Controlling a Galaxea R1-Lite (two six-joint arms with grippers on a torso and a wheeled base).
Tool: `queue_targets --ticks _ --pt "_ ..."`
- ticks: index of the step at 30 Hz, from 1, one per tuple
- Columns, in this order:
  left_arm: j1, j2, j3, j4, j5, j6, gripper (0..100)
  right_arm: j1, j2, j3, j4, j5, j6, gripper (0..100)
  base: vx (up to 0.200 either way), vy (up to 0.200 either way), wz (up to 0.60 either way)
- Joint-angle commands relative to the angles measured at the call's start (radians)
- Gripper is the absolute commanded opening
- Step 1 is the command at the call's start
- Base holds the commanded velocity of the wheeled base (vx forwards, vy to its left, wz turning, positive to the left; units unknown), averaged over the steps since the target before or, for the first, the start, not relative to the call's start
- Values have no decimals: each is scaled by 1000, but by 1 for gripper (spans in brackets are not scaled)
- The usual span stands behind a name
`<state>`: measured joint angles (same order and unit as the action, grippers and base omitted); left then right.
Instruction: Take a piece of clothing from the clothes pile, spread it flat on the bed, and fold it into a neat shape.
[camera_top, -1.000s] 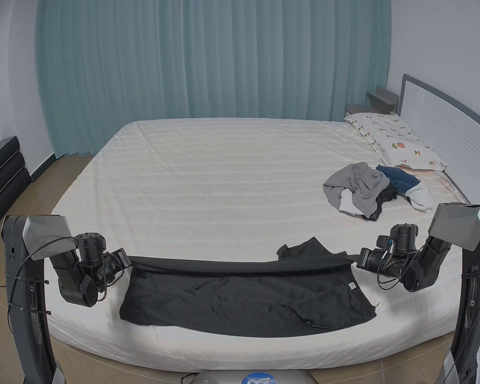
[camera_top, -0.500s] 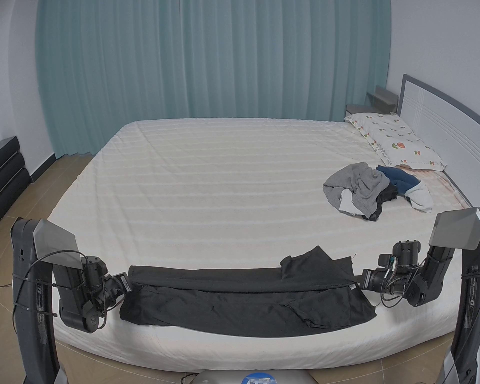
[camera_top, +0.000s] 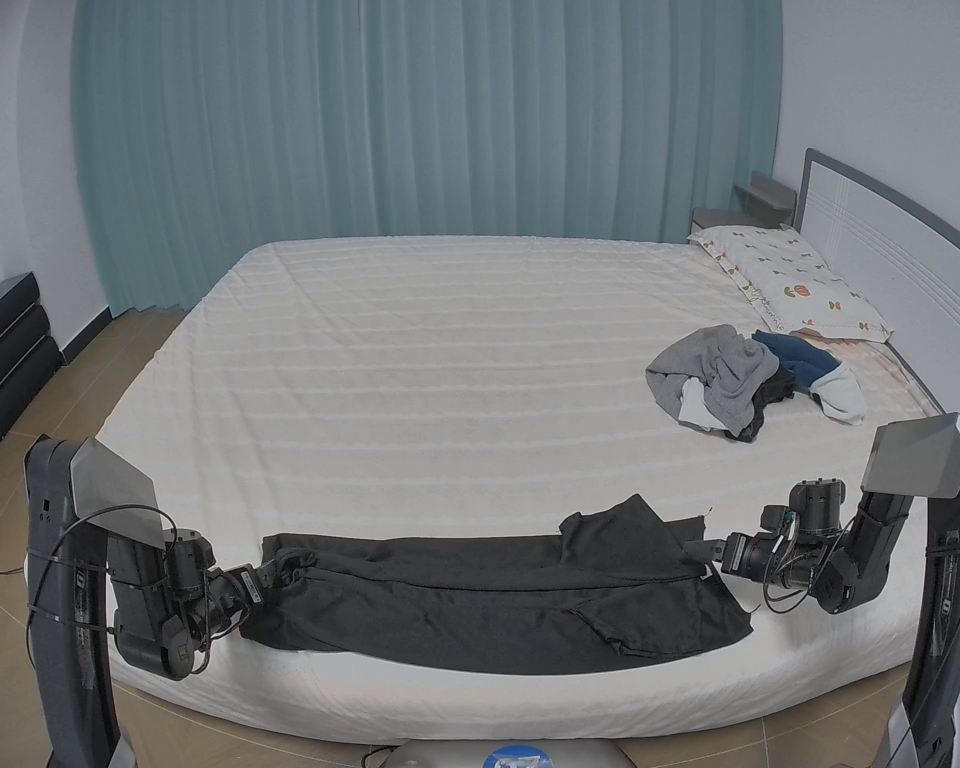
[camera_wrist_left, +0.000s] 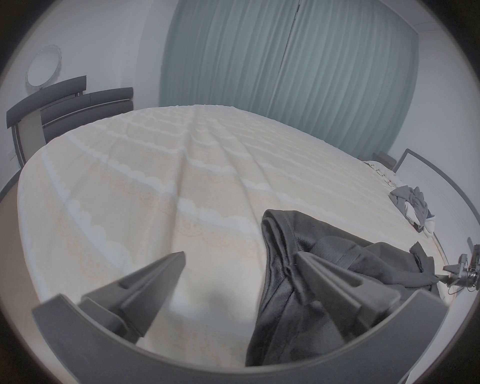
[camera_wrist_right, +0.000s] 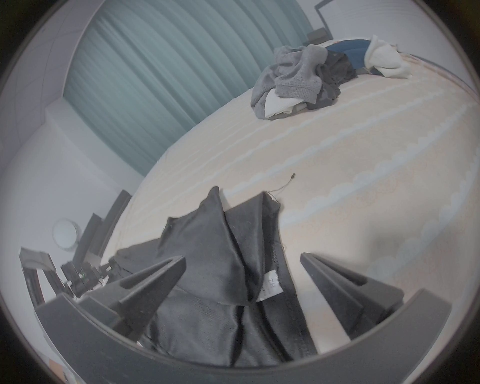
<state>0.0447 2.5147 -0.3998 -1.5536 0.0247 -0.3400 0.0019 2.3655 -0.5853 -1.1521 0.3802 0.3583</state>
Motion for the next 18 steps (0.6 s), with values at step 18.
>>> queue_targets --ticks 18 --pt "14 -151 -174 185 -149 -298 100 18 18 -154 22 2 389 100 0 0 0"
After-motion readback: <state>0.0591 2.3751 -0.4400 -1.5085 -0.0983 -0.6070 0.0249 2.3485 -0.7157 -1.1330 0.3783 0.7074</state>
